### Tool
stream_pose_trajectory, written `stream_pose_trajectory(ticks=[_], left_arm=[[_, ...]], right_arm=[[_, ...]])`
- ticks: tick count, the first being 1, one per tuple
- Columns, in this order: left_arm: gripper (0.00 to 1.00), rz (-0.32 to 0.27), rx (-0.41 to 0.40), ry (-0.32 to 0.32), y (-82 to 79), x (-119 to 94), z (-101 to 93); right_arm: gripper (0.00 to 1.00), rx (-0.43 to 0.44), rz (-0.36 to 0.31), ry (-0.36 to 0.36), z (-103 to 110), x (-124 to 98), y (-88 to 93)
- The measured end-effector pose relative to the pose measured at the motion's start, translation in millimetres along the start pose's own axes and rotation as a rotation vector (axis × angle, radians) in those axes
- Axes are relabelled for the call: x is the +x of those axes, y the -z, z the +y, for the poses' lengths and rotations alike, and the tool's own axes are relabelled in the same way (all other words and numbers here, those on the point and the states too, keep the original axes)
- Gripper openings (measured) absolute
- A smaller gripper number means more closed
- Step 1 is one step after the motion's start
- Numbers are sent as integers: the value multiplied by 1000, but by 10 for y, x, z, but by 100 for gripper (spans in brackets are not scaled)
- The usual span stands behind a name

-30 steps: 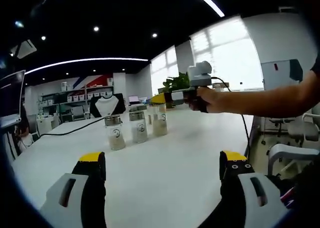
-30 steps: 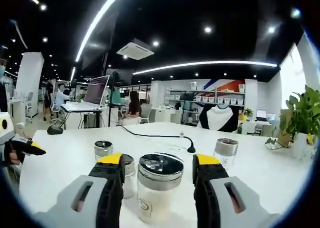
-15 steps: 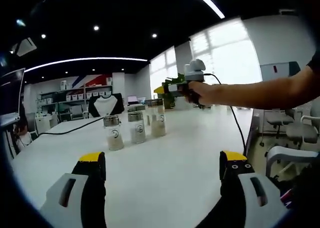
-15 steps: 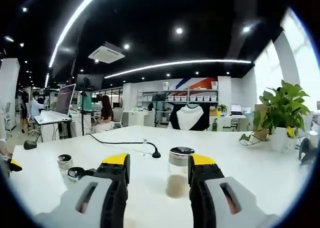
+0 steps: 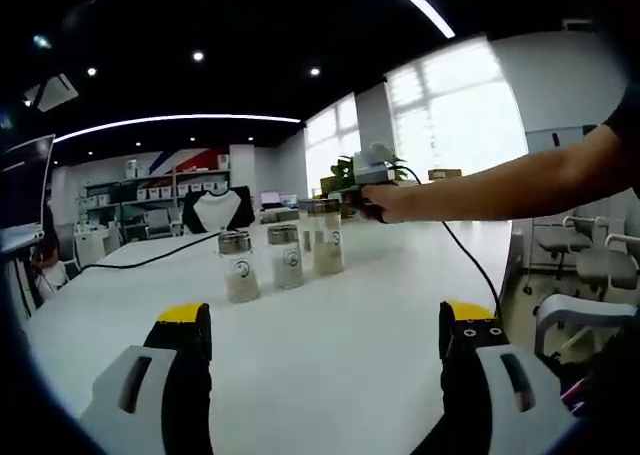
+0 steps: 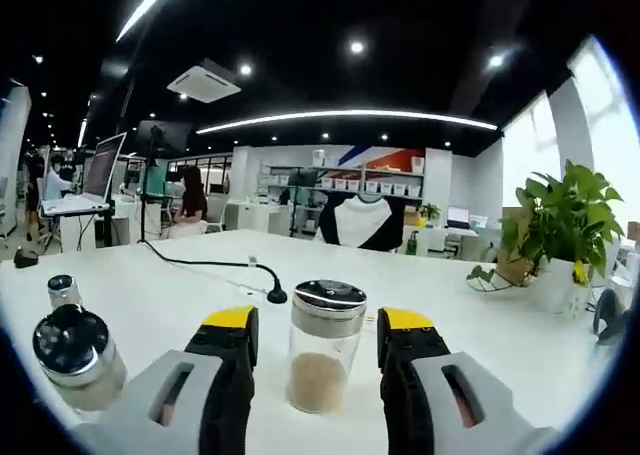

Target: Rotate the seasoning bottle until the label or dispensing opening points toward the visible target arrow and the bottle remains upright within the marked orientation range

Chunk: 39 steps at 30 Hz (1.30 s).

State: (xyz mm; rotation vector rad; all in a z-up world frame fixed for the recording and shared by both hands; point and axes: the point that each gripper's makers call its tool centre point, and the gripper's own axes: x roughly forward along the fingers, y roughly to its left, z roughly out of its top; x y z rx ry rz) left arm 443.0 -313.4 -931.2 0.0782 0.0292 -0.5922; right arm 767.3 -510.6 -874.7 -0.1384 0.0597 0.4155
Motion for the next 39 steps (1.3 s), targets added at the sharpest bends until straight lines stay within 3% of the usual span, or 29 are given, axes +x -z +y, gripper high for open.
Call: stream_pose_trajectory(ticks=[10, 15, 19, 23, 26, 29, 33, 39], left_arm=[[100, 18, -4, -30, 55, -67, 167], [100, 13, -15, -36, 50, -57, 186], [100, 19, -42, -28, 104, -38, 176], [100, 19, -37, -26, 103, -32, 150], [99, 6, -39, -24, 70, -35, 135], [97, -17, -58, -20, 44, -36, 117], [94, -24, -48, -3, 30, -27, 43], [85, -36, -35, 24, -2, -9, -90]], right_arm=[[47, -17, 25, 3, 4, 317, 101], [40, -16, 3, 42, -54, 336, 107], [39, 6, 4, 21, -29, 301, 94], [38, 14, -1, 17, 3, 219, 80], [37, -2, -44, 2, 0, 166, -47], [37, 37, -57, -4, -24, -3, -202], [37, 15, -76, -18, 6, -233, -363], [37, 68, -52, 1, 68, -614, -296]])
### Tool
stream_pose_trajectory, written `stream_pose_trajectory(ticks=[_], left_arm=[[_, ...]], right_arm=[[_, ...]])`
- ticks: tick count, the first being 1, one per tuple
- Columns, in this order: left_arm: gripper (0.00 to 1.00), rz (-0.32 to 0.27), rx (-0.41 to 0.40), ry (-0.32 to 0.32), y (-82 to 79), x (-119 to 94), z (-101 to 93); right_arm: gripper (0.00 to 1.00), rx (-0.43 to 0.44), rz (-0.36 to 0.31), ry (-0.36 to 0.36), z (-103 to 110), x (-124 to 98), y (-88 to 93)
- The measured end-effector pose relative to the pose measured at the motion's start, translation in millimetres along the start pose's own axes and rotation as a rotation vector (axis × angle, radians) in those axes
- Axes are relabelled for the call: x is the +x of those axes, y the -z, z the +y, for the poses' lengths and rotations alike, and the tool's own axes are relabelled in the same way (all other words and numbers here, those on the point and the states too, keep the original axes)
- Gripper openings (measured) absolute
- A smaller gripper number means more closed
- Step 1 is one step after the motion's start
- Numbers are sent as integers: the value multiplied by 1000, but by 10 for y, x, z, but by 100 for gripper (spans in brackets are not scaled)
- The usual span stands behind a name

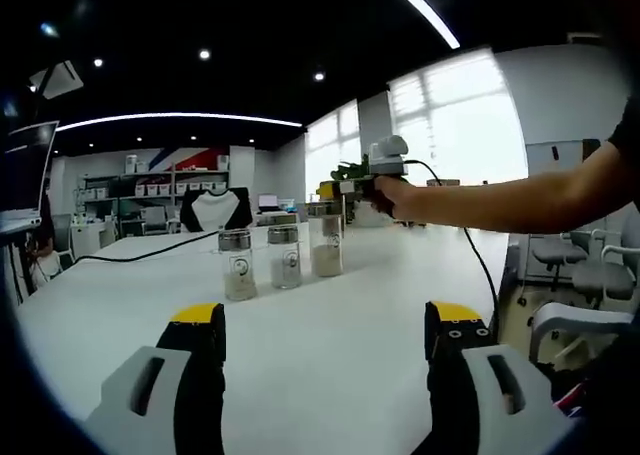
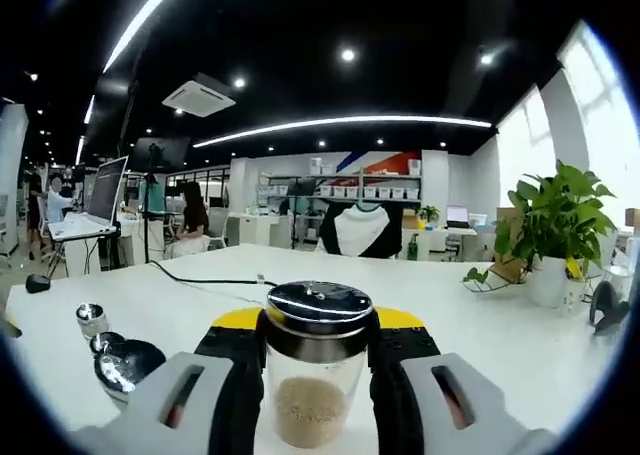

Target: Rotate the seasoning bottle until the label or dispensing opening points toward the visible target arrow and the bottle remains upright within the marked orientation range

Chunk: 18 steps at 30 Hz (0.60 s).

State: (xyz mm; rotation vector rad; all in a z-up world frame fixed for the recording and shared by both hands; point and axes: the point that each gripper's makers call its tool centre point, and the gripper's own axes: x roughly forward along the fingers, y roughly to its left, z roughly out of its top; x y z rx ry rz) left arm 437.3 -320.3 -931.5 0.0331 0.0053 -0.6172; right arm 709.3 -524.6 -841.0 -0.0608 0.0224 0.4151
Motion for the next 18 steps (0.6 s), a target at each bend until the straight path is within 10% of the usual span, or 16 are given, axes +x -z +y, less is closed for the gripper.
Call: stream_pose_trajectory(ticks=[7, 18], left_arm=[[72, -148, 20, -39, -280, -48, -27], [73, -142, 4, -32, -239, -2, -97]], right_arm=[[37, 31, 2, -24, 124, -396, 41], [37, -11, -75, -135, 643, -993, -126]])
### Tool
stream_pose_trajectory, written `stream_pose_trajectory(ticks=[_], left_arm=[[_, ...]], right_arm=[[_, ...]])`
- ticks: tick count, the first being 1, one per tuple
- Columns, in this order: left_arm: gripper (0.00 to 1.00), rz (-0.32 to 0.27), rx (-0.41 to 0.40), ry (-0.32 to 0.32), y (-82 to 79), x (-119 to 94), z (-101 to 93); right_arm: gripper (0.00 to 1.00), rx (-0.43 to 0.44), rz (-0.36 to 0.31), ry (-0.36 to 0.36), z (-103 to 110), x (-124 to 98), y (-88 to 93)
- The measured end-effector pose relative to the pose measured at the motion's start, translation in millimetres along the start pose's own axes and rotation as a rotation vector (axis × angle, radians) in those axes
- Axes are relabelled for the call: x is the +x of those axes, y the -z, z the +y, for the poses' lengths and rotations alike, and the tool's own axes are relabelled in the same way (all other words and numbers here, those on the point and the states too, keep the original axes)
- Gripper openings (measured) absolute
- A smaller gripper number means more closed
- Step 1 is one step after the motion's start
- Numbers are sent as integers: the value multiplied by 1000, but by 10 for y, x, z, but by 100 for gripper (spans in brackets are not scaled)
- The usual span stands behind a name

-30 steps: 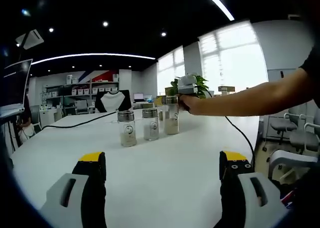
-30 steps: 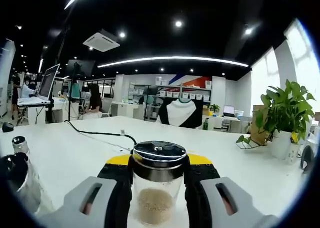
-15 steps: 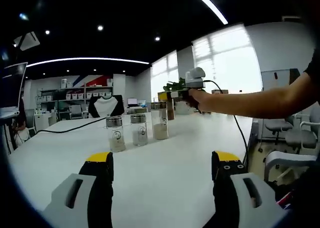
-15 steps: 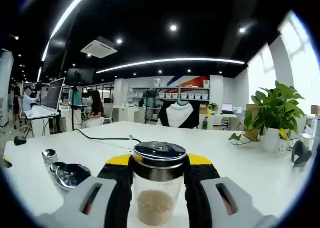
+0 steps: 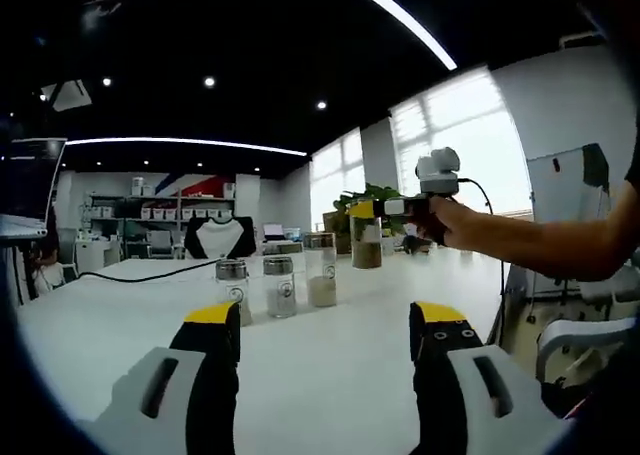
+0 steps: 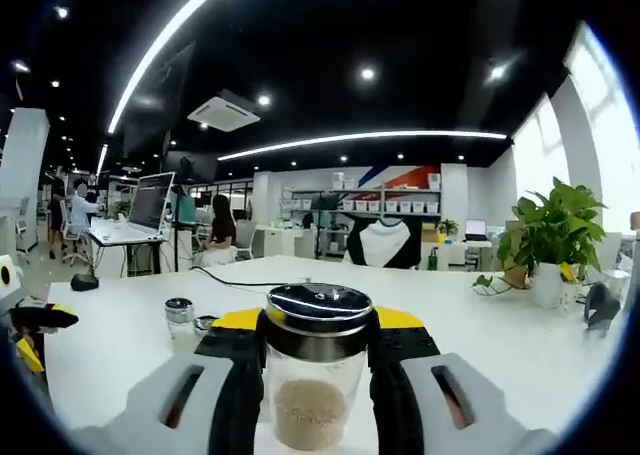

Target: Rotate the seasoning bottle until the label or dispensing opening points toward the visible target arrow and the bottle remains upright within the marked orientation range

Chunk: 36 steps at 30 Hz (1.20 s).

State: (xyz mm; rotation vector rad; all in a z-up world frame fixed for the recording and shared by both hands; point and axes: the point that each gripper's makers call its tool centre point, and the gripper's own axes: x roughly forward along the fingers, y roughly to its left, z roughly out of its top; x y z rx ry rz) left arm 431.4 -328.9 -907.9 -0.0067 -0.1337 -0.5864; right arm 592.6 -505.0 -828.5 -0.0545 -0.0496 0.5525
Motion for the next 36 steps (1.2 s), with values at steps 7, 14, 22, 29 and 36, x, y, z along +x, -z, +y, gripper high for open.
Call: stream_pose_trajectory(ticks=[7, 14, 22, 29, 36], left_arm=[[76, 24, 6, 42, 53, 50, -114], [73, 63, -43, 78, 150, 73, -228], [67, 36, -43, 118, 68, 67, -345], [57, 51, -41, 162, 114, 24, -373], [48, 7, -42, 244, 25, -26, -493]], right_arm=[[37, 54, -17, -175, 635, -260, 80], [37, -20, 6, -319, 1217, -410, 166], [37, 7, -9, -446, 1708, -541, 97], [37, -2, -16, -618, 2100, -684, 66], [37, 39, -39, -800, 2332, -844, 26]])
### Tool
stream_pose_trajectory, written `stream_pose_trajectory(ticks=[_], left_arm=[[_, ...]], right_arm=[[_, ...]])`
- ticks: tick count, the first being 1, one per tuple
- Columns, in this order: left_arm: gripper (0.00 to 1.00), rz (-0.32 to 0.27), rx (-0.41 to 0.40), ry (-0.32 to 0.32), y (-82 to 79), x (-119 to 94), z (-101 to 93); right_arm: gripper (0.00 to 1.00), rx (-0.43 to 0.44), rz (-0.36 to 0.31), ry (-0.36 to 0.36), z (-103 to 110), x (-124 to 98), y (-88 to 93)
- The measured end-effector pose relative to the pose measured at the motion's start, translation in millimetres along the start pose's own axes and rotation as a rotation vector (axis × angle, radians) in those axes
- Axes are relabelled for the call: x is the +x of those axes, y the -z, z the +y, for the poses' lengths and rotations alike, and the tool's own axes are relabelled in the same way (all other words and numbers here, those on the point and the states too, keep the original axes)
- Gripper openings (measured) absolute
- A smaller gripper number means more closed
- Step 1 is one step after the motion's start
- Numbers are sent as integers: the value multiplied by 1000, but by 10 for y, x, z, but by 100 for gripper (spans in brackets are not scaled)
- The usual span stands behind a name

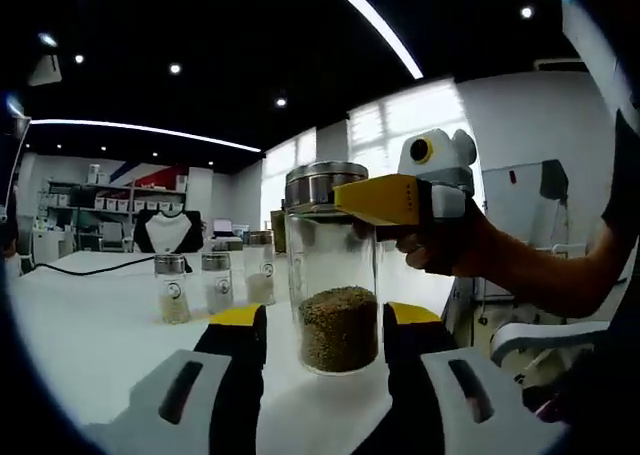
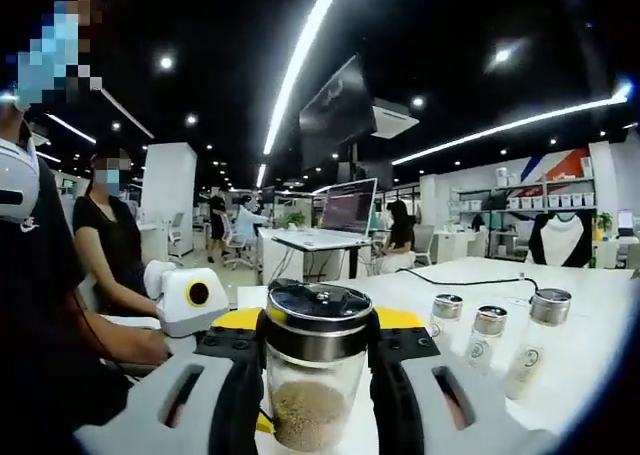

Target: Rotate the seasoning bottle until the label or dispensing opening points toward the visible target arrow and the bottle remains upright within the marked orientation range

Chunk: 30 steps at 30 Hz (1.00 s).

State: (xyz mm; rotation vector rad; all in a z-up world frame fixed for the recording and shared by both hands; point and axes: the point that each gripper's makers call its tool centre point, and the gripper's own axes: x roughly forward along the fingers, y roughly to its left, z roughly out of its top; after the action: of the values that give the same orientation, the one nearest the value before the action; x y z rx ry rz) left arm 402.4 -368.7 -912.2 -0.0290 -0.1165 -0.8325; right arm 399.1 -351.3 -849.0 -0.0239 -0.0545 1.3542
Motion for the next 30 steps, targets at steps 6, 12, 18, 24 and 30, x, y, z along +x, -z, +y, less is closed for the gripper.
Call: stream_pose_trajectory(ticks=[6, 12, 18, 24, 30], left_arm=[[48, 0, 25, 69, -8, -1, -118], [41, 25, 38, 25, 0, -25, -103], [40, 69, 83, -156, 22, -50, 106], [40, 80, 39, -274, 34, -87, 250], [40, 121, 80, -343, 87, -108, 327]], right_arm=[[38, 3, 7, -135, 200, 20, 2], [38, -38, 2, -114, 207, 87, 7], [38, -96, -12, 24, 139, 207, 24], [37, -147, -27, 190, 104, 315, 62], [40, -142, -4, 348, -82, 412, 189]])
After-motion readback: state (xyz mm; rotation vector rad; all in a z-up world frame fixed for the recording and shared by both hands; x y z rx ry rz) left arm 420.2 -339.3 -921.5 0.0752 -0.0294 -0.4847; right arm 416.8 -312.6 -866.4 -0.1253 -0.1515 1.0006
